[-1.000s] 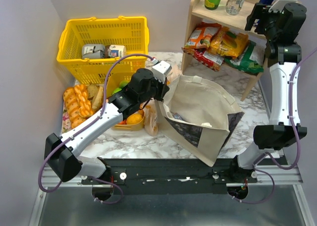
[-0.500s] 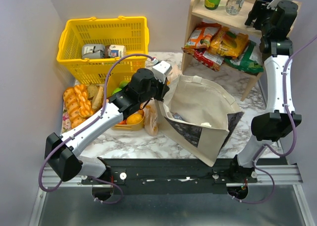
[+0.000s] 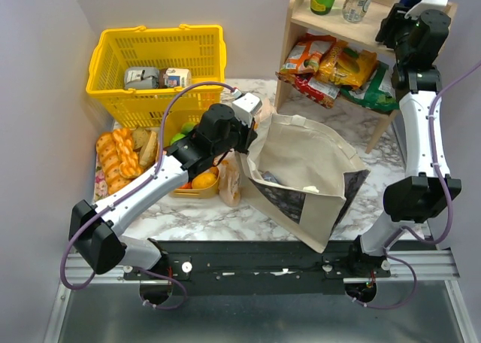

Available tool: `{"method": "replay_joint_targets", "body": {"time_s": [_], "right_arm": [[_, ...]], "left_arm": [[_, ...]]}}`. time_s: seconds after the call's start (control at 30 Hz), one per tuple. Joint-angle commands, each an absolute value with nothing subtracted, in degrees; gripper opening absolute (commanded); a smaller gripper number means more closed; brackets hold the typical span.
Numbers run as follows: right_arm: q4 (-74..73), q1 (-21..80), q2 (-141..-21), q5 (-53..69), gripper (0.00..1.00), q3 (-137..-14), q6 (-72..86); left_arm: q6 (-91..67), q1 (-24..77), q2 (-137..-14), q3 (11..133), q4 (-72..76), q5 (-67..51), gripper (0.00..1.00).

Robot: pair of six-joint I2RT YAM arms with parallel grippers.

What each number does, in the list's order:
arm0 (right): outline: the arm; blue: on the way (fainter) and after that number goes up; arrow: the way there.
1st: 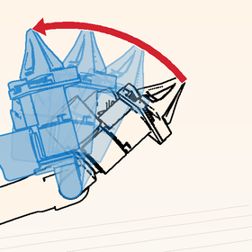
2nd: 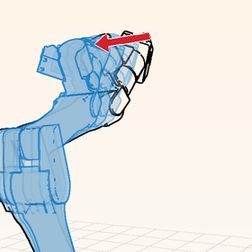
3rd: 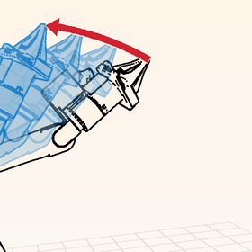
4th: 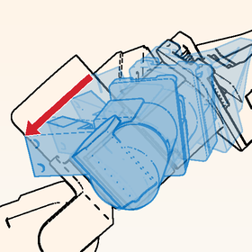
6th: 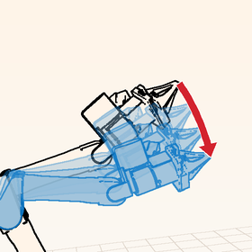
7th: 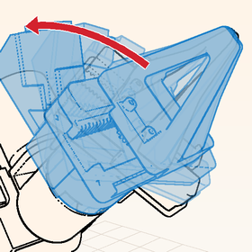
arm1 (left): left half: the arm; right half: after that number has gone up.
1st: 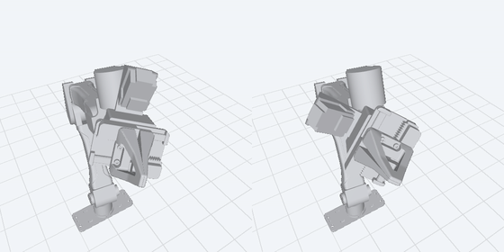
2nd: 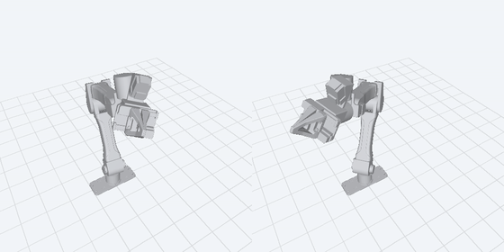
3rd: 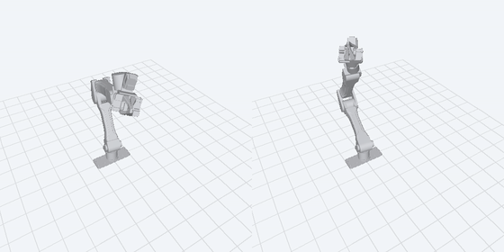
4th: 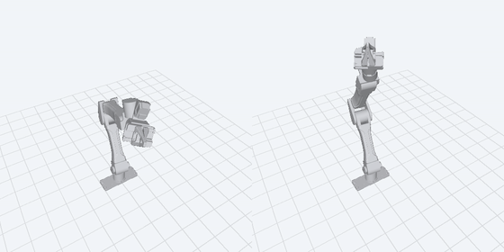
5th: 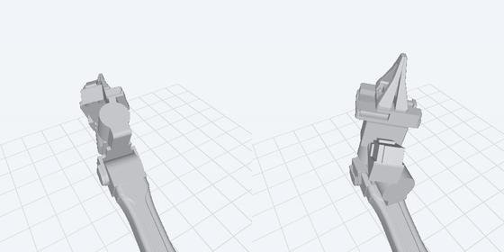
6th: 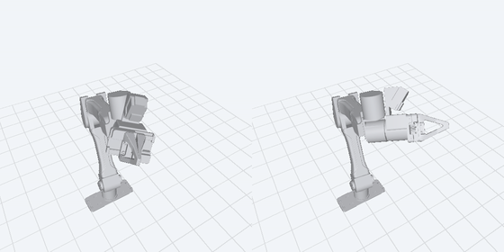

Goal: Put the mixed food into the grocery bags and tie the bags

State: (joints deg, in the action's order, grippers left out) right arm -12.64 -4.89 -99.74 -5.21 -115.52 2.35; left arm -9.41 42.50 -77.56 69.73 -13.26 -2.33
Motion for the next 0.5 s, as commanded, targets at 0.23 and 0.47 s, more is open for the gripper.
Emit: {"method": "replay_joint_targets", "body": {"time_s": [0.23,0.47], "right_arm": [[-7.82,-5.18,-88.95,-8.0,0.03,-104.68,0.53],[4.95,2.17,-78.86,-5.26,0.01,-91.88,-13.82]], "left_arm": [[-9.14,43.24,-79.37,69.08,-19.78,-2.72,0.0],[-9.23,43.42,-79.19,69.08,-19.86,-2.9,0.0]]}}
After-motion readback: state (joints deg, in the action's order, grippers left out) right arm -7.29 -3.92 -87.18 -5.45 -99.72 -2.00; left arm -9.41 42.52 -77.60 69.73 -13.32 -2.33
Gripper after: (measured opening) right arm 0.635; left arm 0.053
